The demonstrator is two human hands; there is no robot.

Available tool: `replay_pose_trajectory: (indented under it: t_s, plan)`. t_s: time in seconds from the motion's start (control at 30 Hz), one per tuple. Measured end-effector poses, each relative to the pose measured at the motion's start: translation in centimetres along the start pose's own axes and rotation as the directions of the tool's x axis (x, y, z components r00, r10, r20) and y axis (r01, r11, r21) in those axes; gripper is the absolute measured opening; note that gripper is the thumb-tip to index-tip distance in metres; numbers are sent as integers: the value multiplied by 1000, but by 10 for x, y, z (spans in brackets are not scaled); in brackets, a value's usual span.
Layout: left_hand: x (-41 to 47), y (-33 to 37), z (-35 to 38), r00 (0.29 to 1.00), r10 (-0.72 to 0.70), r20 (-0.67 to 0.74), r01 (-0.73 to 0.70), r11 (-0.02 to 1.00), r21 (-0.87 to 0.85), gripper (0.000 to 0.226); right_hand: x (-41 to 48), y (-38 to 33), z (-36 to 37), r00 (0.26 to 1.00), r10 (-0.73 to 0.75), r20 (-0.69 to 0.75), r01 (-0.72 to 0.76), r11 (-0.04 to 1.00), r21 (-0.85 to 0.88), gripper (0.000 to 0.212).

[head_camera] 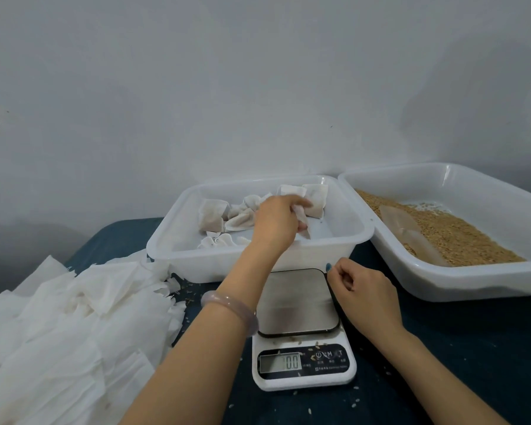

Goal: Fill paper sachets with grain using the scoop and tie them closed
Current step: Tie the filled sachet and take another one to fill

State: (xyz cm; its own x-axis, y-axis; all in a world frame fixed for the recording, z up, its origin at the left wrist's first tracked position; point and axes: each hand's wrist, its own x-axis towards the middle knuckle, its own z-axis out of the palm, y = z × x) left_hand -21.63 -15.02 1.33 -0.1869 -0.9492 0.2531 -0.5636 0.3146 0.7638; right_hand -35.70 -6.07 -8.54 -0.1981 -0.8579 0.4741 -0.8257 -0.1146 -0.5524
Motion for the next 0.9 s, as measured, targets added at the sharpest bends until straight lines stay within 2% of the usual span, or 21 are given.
replay_pose_trajectory:
  t_s: [0.07, 0.13, 0.17, 0.27, 0.33, 0.4, 0.53, 0.6, 0.7, 0.73, 0.8, 0.9]
  plan:
    - [5, -7, 6, 994, -85, 73, 79, 994, 75, 43, 0, 0, 0, 1000, 1, 2, -1, 1000, -5, 39]
    - [7, -14, 11, 992, -81, 99, 52, 962, 267, 24, 0, 1, 0, 1000, -1, -2, 1, 1000, -7, 39]
    - [6, -16, 12, 992, -76, 98, 34, 927, 373, 25, 0, 1, 0, 1000, -1, -6, 1, 1000, -6, 40]
    - [6, -22, 17, 993, -74, 89, 7, 807, 591, 47, 1, 1, -1, 1000, -2, -16, 2, 1000, -1, 43]
    - [3, -24, 17, 992, -51, 111, -45, 699, 714, 47, 0, 1, -1, 1000, -5, -14, 5, 1000, -7, 44]
    - [0, -24, 16, 991, -34, 129, -75, 656, 751, 48, -1, 2, -1, 1000, -8, -8, 8, 1000, -7, 43]
    - [-17, -20, 14, 999, -7, 44, -27, 684, 729, 58, 0, 1, -1, 1000, -4, -3, 4, 1000, -3, 43]
    - [-32, -18, 9, 989, 134, -65, -46, 690, 722, 51, 0, 1, -1, 1000, 4, 0, -4, 1000, -11, 43]
    - [-64, -18, -5, 919, 342, -195, -141, 749, 648, 35, 0, 2, -1, 1000, 18, 2, -18, 1000, -17, 41]
    - [-76, -19, -11, 921, 338, -194, -131, 737, 663, 37, 0, 2, -1, 1000, 18, 2, -18, 1000, -16, 42]
    - [-95, -25, -20, 970, 193, -148, -18, 663, 749, 46, 0, 2, 0, 1000, 14, 5, -14, 1000, -16, 42]
    - [-112, -44, -35, 988, -70, -135, 152, 460, 875, 34, -1, 2, 1, 1000, 7, 11, -6, 1000, -18, 40]
